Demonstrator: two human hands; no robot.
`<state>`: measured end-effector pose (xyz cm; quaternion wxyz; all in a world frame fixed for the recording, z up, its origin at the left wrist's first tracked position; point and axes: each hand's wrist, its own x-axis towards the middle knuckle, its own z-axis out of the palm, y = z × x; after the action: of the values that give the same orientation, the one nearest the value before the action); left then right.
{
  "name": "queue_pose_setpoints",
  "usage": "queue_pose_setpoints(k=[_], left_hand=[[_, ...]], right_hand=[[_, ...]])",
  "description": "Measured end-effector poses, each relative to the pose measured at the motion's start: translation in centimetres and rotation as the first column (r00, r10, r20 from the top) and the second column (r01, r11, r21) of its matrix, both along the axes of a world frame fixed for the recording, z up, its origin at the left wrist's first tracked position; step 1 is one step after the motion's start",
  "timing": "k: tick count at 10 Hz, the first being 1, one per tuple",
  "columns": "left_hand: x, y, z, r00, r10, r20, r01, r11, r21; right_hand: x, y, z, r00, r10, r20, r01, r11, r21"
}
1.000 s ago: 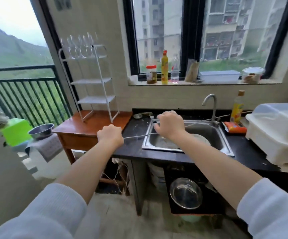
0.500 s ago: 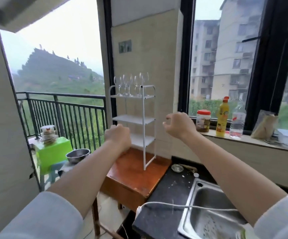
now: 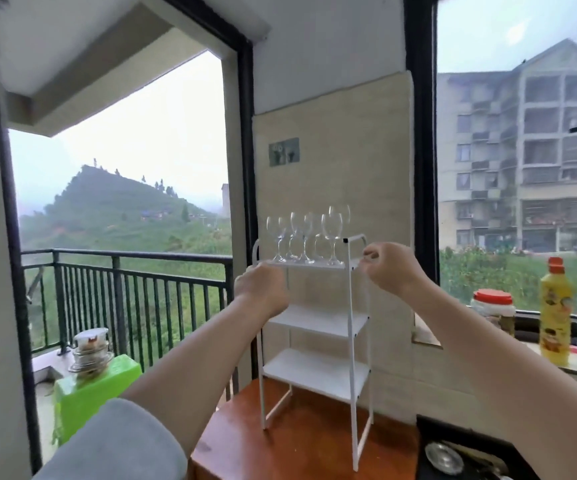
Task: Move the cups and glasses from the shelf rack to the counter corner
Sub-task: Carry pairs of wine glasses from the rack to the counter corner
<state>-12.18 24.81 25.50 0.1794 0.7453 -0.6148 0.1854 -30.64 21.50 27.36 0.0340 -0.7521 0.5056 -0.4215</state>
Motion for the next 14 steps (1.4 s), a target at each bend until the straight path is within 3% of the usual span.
queue_pose_setpoints(k=[3,5,6,7,8,10,11,13,14], left_hand=[[5.4,-9.9,3.4,0.978,-0.150,-0.144,0.140,0.987,-0.081],[6.1,-16.7,3.0,0.938,-0.242,-0.250,0.227,0.970,-0.085],[6.0,-20.3,2.6,0.870,-0.281,-0.406,0.274,0.959,-0.077],[5.9,-24.1,2.5,0.739,-0.294,-0.606,0.299,0.949,-0.095],[5.7,-27.9,2.3,0.602,-0.318,-0.733,0.311,0.938,-0.152],[5.2,-32.7,1.3,0.246,-0.414,-0.876,0.319,0.888,-0.330],[5.0,-34.0,1.5,0.078,-0.474,-0.877,0.317,0.846,-0.429],[5.4,-33.4,1.4,0.058,-0.515,-0.855,0.436,0.784,-0.442],[6.4,-32.3,0.9,0.008,-0.534,-0.845,0.469,0.749,-0.469]], right_hand=[[8.4,-8.9,1.2,0.996,-0.048,0.081,0.038,0.991,0.129],[11.5,-15.8,1.1,0.966,-0.136,0.221,0.098,0.979,0.176],[12.2,-19.1,0.4,0.932,-0.197,0.305,0.129,0.965,0.227],[13.0,-21.8,-0.6,0.935,-0.222,0.276,0.149,0.954,0.261],[13.1,-25.6,-1.1,0.789,-0.180,0.587,0.026,0.965,0.261],[12.8,-29.3,-0.5,0.702,-0.216,0.679,0.032,0.962,0.273],[12.7,-30.2,-0.4,0.671,-0.199,0.715,0.024,0.969,0.247],[13.7,-29.7,-0.3,0.595,-0.140,0.792,-0.093,0.966,0.241],[14.9,-28.2,-0.4,0.629,-0.143,0.764,-0.084,0.965,0.249]])
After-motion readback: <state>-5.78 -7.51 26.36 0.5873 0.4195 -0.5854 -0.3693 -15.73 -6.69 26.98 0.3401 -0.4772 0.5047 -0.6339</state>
